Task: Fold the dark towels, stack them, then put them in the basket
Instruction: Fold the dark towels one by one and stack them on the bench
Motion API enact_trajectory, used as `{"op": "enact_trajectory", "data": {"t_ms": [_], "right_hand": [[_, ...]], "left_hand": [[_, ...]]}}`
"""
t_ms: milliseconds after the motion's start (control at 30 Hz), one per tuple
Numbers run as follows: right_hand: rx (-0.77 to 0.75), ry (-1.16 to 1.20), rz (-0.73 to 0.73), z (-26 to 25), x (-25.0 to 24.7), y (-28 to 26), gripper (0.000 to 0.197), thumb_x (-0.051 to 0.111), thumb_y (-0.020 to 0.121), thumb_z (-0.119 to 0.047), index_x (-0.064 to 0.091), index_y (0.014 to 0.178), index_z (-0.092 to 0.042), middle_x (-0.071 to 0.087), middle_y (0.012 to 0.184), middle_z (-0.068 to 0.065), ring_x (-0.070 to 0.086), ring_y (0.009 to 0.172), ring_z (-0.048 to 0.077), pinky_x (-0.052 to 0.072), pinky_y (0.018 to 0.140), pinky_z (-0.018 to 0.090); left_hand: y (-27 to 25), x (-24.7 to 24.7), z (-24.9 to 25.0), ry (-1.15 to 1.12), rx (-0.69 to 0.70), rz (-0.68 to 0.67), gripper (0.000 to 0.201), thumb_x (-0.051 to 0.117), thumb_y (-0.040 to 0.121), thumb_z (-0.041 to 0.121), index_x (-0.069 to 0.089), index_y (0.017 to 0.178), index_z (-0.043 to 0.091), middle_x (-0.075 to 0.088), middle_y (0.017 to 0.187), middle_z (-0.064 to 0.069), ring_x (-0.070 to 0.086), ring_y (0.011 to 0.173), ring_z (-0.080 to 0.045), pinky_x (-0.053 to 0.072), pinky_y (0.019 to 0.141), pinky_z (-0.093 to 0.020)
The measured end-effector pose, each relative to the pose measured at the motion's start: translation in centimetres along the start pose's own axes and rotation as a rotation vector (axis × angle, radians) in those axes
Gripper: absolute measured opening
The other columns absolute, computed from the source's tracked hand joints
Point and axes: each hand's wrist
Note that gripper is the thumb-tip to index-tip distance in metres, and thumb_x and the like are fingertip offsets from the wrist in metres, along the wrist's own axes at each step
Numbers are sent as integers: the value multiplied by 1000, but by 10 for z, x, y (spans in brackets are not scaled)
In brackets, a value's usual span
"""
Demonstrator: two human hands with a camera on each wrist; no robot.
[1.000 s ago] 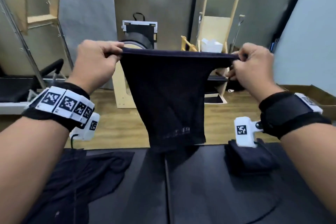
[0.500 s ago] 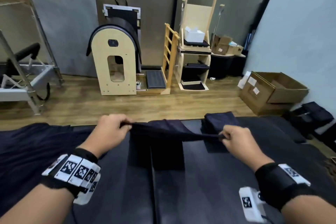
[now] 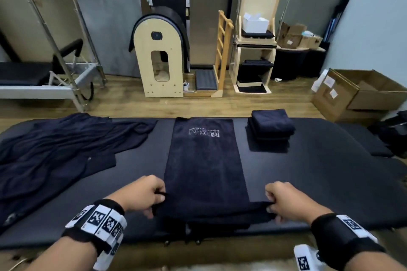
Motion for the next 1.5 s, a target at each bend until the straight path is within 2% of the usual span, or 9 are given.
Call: {"op": "enact_trajectory", "data": {"t_ms": [267,667,767,967,1133,1233,1333,1433,1500], "right_hand": [[27,167,261,-2,-17,34,16,55,89,4,53,80,-10,68,79,15,70,51,19,62,54,42],[194,140,259,-1,-24,151,22,55,93,-2,69,79,-12,71,70,2,68,51,2,49,52,17],[179,147,351,-10,-46,173,21,58,92,-5,69,79,-17,72,68,0,70,56,4,54,60,23],[105,113,516,-49,-104,218,14,62,91,-7,74,92,-15,77,89,8,72,93,31,56,89,39],[117,239,736,-89,-168,245,13,61,91,-9,73,85,-10,75,90,12,69,86,26,54,91,36],[154,255,633,-72,-156,244,15,63,87,-13,67,74,-14,75,80,8,74,83,29,60,84,44],[116,86,497,-48,-123,221,10,70,84,-14,73,78,-21,77,85,2,71,90,25,55,86,33],[103,53,223,-24,-102,185,17,73,82,-10,72,70,-22,75,69,-6,72,73,10,48,65,17],[140,195,-63,-10,-93,165,17,67,87,0,68,76,-13,75,69,6,76,68,16,52,56,17]], "left_hand": [[28,-16,8,-166,-19,242,16,54,99,9,61,85,10,73,70,-14,74,60,-21,60,61,-32],[172,-37,-16,-303,-107,132,11,53,97,2,60,89,1,67,59,-28,70,53,-38,61,53,-42],[195,-66,-12,-388,-121,189,11,51,98,2,58,91,-1,67,62,-29,71,54,-38,58,47,-37],[240,-130,-10,-563,-46,427,24,55,95,-8,59,76,6,66,70,-19,75,72,-35,61,76,-52],[255,-187,12,-646,147,566,29,55,95,-9,55,73,10,59,75,-13,68,70,-29,61,61,-25],[250,-179,14,-529,129,487,28,56,96,-5,54,75,13,60,76,-11,71,68,-29,61,62,-34],[240,-157,3,-408,50,320,22,56,97,-3,56,77,8,66,75,-18,74,71,-35,60,68,-41],[214,-136,-2,-317,-90,-28,17,49,100,-4,52,84,3,63,65,-23,70,52,-31,54,44,-30],[194,-126,-6,-255,-161,-288,15,46,100,-4,50,88,4,61,65,-23,71,53,-30,53,41,-29]]}}
Point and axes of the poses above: each hand's wrist, its own y-axis towards the middle knuckle, its own x-axis out of the palm, z = x × y
